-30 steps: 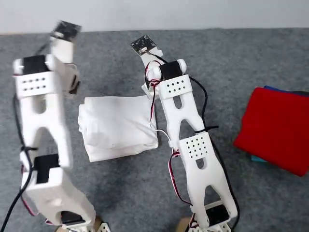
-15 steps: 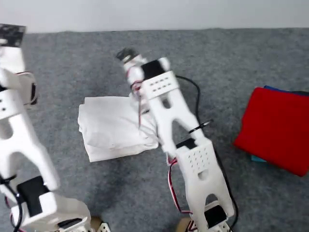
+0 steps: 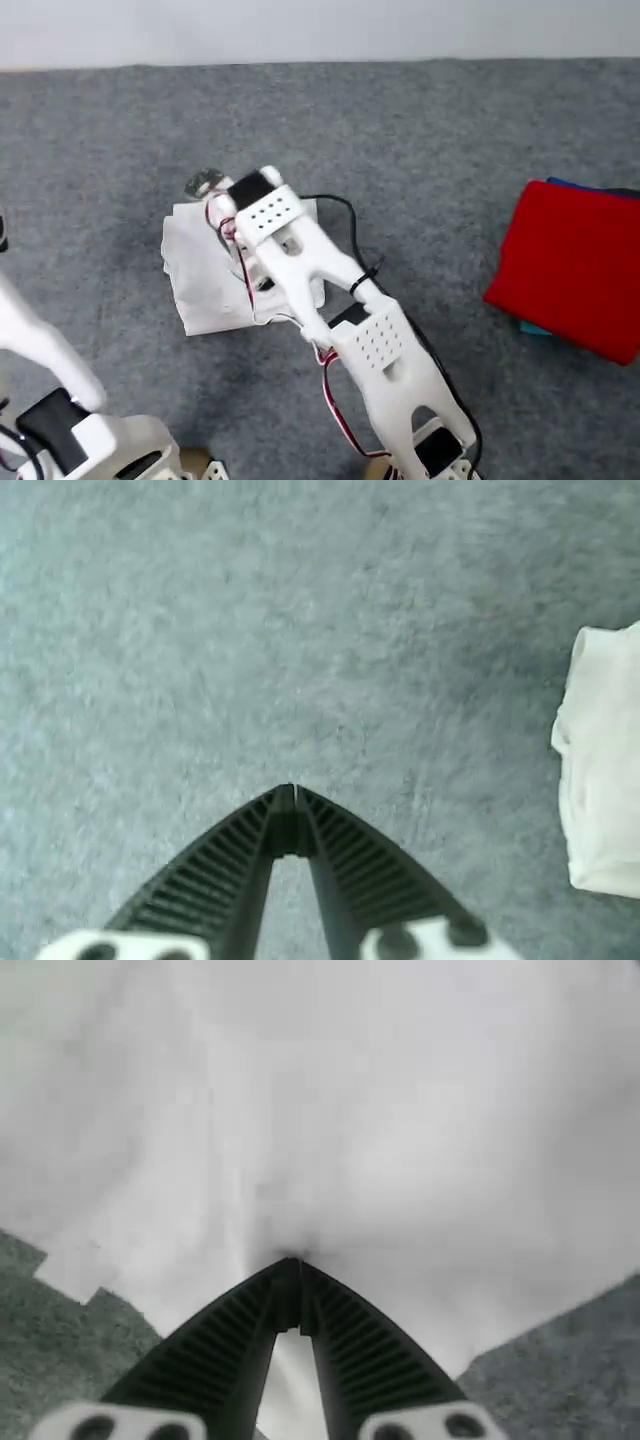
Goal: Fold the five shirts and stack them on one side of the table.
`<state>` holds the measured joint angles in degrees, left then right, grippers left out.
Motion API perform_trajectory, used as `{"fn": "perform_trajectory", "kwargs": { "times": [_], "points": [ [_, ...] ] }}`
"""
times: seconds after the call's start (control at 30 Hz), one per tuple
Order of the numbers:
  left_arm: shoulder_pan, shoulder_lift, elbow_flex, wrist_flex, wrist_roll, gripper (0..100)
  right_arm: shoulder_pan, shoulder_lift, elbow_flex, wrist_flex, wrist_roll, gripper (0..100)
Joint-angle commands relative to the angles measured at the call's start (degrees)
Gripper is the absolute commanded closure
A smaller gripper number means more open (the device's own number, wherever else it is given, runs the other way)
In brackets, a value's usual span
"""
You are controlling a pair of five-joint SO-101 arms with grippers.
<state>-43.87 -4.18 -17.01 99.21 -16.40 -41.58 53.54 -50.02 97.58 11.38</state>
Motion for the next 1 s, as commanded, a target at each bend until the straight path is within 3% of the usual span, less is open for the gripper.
{"fn": "perform_trajectory", "kwargs": {
  "times": [0.0, 0.23, 0.7, 0.97],
  "points": [
    [-1.1, -4.0, 0.3, 1.1, -0.7, 98, -0.6, -0.5, -1.2, 0.0, -0.5, 98.8],
    [-1.2, -5.1, 0.4, 1.1, -0.7, 98, -2.7, -4.7, -12.2, 4.8, -0.4, 98.8],
    [-6.2, -5.2, 0.0, 0.6, -0.8, 98, -11.5, 2.4, -12.5, -1.6, -0.5, 98.8],
    [-7.8, -5.2, 0.0, 0.4, -3.1, 98, -18.9, 2.0, -14.5, 2.3, -0.5, 98.8]
  ]
}}
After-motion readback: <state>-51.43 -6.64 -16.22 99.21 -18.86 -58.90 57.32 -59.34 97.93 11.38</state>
